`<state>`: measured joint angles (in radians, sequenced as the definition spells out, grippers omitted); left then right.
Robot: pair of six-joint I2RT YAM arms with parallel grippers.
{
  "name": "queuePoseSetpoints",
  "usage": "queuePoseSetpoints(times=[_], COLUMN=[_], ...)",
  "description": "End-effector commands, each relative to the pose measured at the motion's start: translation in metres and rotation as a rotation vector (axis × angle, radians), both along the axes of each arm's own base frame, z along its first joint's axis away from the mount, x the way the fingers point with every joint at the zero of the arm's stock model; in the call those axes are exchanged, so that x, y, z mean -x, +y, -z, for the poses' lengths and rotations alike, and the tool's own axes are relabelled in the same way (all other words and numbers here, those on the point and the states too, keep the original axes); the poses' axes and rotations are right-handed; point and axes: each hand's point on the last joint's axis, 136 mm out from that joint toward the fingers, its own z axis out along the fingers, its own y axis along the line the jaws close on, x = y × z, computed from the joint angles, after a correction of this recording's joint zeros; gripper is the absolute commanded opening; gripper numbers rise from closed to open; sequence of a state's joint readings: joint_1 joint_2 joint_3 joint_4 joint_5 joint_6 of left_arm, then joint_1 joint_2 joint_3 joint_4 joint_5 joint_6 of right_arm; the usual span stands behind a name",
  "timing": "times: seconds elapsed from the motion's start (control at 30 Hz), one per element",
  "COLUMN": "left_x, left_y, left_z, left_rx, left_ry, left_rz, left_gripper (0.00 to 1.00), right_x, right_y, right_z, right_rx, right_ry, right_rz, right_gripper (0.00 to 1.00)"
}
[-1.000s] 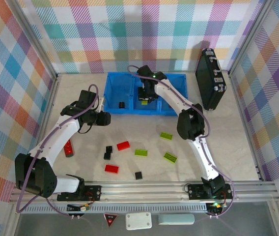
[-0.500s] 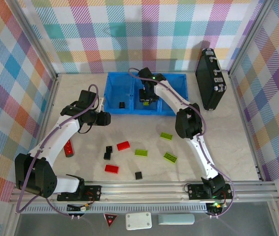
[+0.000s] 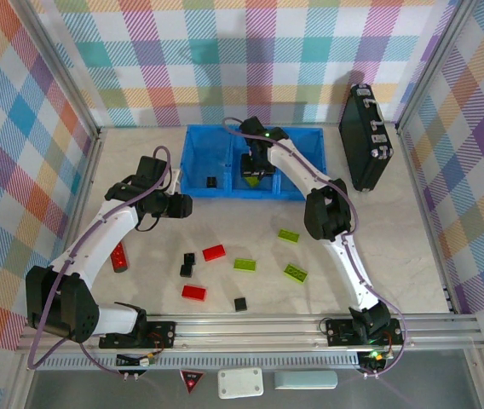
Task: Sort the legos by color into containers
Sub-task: Place the lego in the container.
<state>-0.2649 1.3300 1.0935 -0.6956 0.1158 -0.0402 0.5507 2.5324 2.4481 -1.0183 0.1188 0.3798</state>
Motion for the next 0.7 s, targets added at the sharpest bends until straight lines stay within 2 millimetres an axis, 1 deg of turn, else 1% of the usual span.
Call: queuePoseSetpoints(times=[0.0,0.13,0.37,0.53,0.67], left_x=[-0.001,-0.001,0.0,0.001,0.006], left_y=[0.001,0.0,0.004,0.004,-0.008], left_z=[-0.004,-0.004,-0.004,-0.008,-0.007], left_rx=[0.027,0.029,0.01,-0.001,0.029], left_ry=[-0.014,-0.008,-0.004,0.019,0.053], left_rz=[-0.017,-0.02,-0.032,-0.075,-0.089], left_gripper=[0.5,0.5,0.49,0.49,0.49], right_x=[0.006,0.014,0.035,0.057,0.075], right_y=[0.001,0.002,-0.002,-0.009,-0.018], right_z=[-0.054,-0.07,-0.091,-0.099,-0.1], right_rx=[-0.047,-0.056,-0.069,-0.076,-0.079], right_ry=[-0.057,-0.065,-0.058,-0.047,-0.04], right_rz=[-0.013,-0.028,-0.05,-0.055,-0.05], right_gripper=[0.49,0.49,0.49,0.49,0.49])
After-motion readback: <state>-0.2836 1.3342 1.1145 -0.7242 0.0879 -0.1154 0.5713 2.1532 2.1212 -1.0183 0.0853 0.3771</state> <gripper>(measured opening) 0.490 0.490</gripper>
